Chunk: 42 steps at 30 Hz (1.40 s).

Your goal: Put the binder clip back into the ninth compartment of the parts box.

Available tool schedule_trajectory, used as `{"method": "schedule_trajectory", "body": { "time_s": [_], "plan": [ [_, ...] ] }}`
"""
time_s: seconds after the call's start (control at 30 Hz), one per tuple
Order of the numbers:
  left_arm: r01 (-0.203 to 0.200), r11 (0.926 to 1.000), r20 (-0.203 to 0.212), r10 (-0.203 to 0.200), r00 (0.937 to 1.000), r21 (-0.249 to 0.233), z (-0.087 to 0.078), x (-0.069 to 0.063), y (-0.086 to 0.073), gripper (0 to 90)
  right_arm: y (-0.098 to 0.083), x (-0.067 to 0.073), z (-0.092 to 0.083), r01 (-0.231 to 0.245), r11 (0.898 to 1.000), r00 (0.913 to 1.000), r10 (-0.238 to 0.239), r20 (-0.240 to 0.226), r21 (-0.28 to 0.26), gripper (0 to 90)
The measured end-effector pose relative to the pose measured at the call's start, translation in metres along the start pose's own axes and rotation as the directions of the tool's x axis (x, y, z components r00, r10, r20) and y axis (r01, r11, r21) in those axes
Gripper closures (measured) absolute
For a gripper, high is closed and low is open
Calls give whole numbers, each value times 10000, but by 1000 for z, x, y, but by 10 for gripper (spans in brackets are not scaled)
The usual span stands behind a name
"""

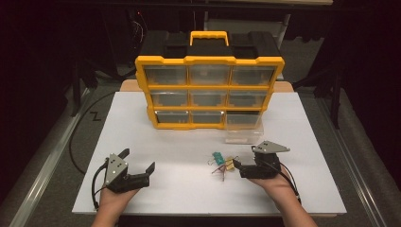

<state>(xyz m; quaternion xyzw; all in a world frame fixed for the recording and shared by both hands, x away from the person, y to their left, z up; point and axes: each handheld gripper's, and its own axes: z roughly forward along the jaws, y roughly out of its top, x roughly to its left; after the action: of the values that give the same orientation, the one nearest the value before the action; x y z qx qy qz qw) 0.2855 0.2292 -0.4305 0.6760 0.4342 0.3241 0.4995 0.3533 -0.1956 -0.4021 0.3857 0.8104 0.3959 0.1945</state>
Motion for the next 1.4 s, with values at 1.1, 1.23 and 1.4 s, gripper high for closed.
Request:
{"method": "schedule_trajectory", "body": {
  "time_s": [1.1,1.23,1.4],
  "plan": [
    [-120,9999,108,119,9999,104,1,-4,-1,6,-17,-3,16,-1038,9941,9867,989,-1292,-317,635],
    [-146,9998,119,145,9998,131,1,-4,-1,6,-17,-3,16,-1128,9928,9849,1065,-1363,-398,665],
    [-68,9999,81,67,9999,112,1,-3,-1,6,-18,-5,19,-1256,9918,9817,1208,-1475,-238,675]
  ]
}}
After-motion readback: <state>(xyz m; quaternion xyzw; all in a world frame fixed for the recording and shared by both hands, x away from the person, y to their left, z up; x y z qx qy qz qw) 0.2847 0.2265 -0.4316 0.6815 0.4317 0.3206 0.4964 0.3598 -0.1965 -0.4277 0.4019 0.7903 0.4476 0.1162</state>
